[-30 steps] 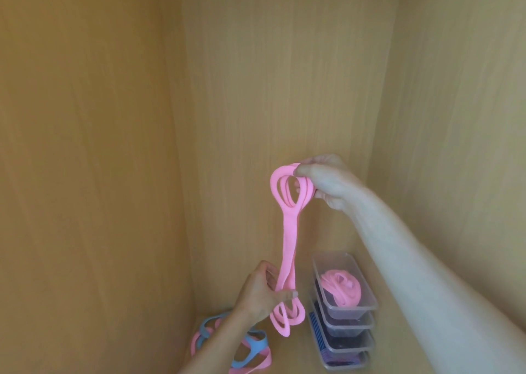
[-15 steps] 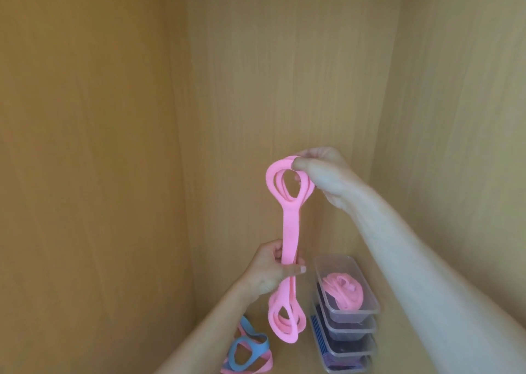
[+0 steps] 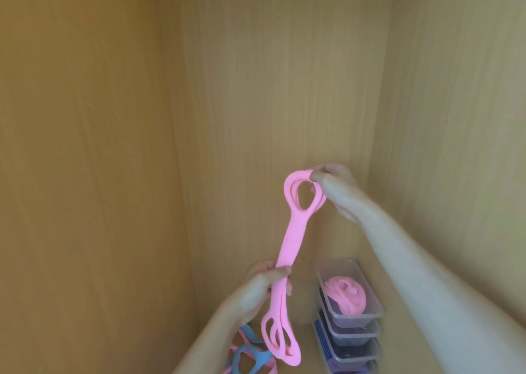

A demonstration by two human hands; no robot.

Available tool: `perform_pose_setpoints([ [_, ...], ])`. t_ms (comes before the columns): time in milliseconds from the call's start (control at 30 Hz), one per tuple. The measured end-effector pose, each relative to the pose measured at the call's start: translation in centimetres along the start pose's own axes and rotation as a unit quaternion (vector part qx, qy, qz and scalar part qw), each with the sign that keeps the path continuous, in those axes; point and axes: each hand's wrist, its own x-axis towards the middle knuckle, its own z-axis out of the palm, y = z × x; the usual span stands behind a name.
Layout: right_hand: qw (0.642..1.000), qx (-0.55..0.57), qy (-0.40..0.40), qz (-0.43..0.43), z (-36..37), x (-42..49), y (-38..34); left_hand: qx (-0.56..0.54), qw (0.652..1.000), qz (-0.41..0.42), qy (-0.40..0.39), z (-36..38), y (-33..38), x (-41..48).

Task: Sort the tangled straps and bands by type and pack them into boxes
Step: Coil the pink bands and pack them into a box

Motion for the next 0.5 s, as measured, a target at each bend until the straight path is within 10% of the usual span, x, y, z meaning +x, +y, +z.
perform_pose_setpoints([
  [500,0.981,0.055,0.037,0.183,-1.8,-4.2,11.0,0.029,0.974,0.122,0.186,-2.9,5.0,-0.7],
])
